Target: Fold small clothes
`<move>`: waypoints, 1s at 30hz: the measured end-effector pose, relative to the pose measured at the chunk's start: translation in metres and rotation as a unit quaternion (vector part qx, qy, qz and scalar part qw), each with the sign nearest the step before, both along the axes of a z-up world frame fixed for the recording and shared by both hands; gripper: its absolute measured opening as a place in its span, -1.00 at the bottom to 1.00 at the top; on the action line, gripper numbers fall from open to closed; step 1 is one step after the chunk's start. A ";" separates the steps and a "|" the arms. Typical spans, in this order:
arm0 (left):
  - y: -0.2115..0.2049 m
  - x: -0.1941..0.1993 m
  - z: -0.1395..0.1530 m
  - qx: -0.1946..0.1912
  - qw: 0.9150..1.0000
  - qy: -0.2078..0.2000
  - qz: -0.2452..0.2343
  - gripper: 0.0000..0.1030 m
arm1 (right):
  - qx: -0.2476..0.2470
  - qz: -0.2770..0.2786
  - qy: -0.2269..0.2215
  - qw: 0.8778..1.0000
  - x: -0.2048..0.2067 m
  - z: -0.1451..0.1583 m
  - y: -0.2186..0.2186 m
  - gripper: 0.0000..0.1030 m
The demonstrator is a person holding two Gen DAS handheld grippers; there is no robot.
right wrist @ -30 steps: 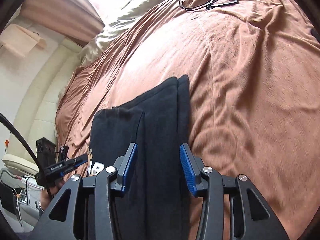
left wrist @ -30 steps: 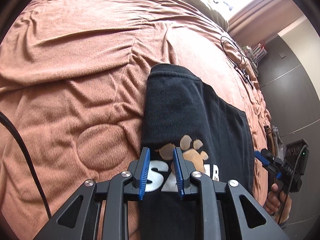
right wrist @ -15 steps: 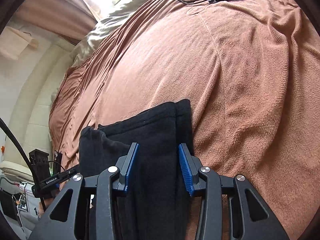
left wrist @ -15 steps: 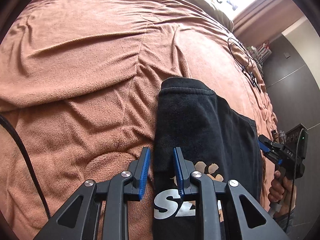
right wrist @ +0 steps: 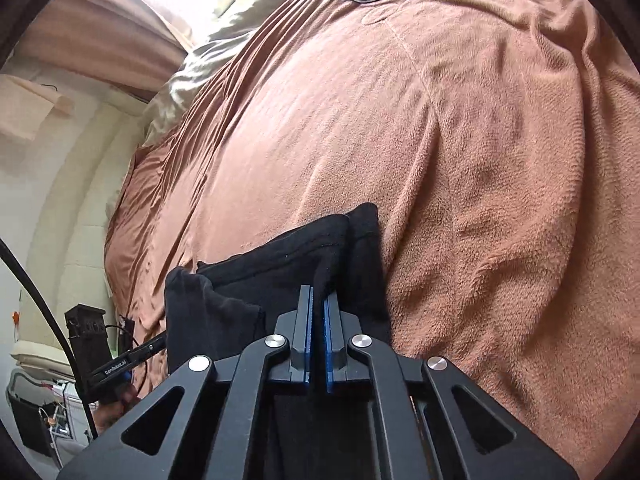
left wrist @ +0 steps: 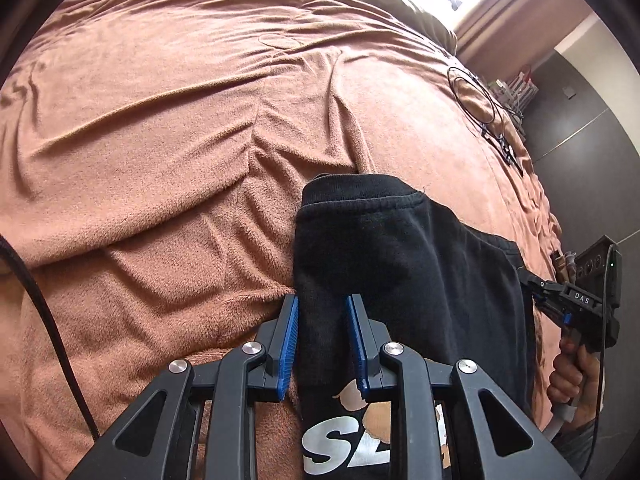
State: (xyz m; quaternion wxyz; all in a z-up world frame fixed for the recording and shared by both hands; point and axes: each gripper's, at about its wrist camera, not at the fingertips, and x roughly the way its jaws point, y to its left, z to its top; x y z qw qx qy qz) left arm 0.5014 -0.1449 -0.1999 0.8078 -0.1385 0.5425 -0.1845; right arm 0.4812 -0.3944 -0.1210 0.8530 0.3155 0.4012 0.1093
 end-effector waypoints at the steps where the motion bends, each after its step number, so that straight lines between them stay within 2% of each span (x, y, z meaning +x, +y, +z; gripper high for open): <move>1: 0.000 0.000 0.003 -0.003 1.000 -0.003 -0.002 -0.52 | -0.008 -0.006 -0.005 1.000 -0.004 0.004 0.002 -1.00; 4: 0.002 0.000 0.011 -0.016 1.000 -0.015 -0.005 -0.52 | -0.018 -0.029 -0.009 0.999 -0.013 0.008 -0.001 -1.00; 9: 0.005 0.006 0.011 -0.012 1.000 -0.016 0.001 -0.52 | -0.030 -0.017 -0.001 0.999 -0.012 -0.002 0.001 -0.98; 12: 0.012 0.007 0.006 -0.016 1.000 -0.005 0.007 -0.52 | -0.028 -0.012 0.002 1.000 -0.014 0.004 0.002 -0.83; 13: 0.014 0.006 0.005 -0.018 1.000 -0.002 0.008 -0.52 | -0.026 -0.010 -0.004 1.000 -0.014 0.009 0.000 -0.57; 14: 0.016 0.006 0.004 -0.021 1.000 0.000 0.009 -0.52 | -0.023 -0.009 -0.010 1.000 -0.015 0.013 -0.002 -0.12; 16: 0.020 0.005 0.000 -0.030 0.999 0.009 0.010 -0.52 | -0.015 -0.014 -0.020 1.000 -0.018 0.017 -0.008 0.26; 19: 0.023 0.006 -0.007 -0.038 0.999 0.021 0.014 -0.52 | 0.022 0.004 -0.020 1.000 -0.017 0.009 -0.017 0.26; 24: 0.022 0.009 -0.015 -0.056 0.998 0.029 0.017 -0.52 | 0.045 0.028 -0.001 0.999 -0.010 -0.016 -0.021 0.26; 27: 0.021 0.012 -0.016 -0.065 0.997 0.031 0.014 -0.52 | 0.068 0.031 0.000 0.997 -0.005 -0.020 -0.025 0.26; 30: 0.020 0.017 -0.020 -0.083 0.996 0.038 0.012 -0.54 | 0.101 0.072 -0.003 0.992 -0.005 -0.023 -0.024 0.05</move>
